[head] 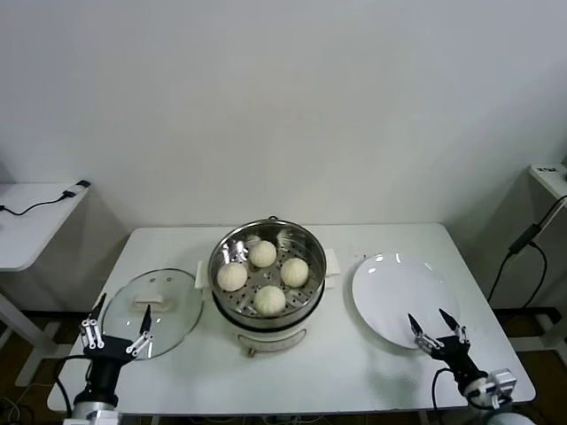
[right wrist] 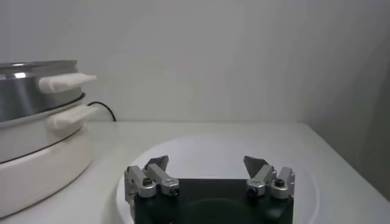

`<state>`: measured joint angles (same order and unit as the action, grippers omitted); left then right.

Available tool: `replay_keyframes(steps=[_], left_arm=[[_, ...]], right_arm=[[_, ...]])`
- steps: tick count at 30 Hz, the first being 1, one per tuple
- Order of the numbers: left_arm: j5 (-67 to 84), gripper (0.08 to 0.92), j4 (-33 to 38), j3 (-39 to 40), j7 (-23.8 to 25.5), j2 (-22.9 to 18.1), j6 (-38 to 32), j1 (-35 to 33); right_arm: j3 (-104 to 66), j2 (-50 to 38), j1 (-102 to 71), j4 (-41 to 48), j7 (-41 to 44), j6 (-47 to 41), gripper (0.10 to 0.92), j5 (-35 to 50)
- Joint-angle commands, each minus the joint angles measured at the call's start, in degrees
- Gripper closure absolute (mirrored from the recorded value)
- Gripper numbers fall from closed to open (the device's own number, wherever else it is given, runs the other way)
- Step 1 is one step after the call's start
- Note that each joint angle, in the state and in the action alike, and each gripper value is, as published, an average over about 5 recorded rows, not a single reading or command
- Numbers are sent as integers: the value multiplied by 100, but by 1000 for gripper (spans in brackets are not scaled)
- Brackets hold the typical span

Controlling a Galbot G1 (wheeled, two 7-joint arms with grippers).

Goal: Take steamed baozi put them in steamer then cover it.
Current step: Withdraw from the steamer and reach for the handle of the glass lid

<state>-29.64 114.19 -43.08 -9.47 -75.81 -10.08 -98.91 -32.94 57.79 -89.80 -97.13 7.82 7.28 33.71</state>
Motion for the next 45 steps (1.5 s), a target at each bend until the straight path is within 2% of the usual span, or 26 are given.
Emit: replay_keyframes(steps=[1, 9, 23, 45], left_arm=[[-3158, 177, -749, 27, -784, 596, 247, -34], [-3776, 177, -1563, 191, -910, 547, 750, 697], [-4319, 177, -3213, 365, -1205, 211, 742, 2014], [-4276, 193, -4130, 675, -1216, 373, 749, 3055]], right_arm=[[-301, 589, -521, -274, -47, 142, 203, -211], [-341, 647, -539, -541, -91, 79, 203, -217], [-434, 790, -615, -886, -235, -6, 203, -195], [-660, 928, -860, -886, -244, 91, 203, -174]])
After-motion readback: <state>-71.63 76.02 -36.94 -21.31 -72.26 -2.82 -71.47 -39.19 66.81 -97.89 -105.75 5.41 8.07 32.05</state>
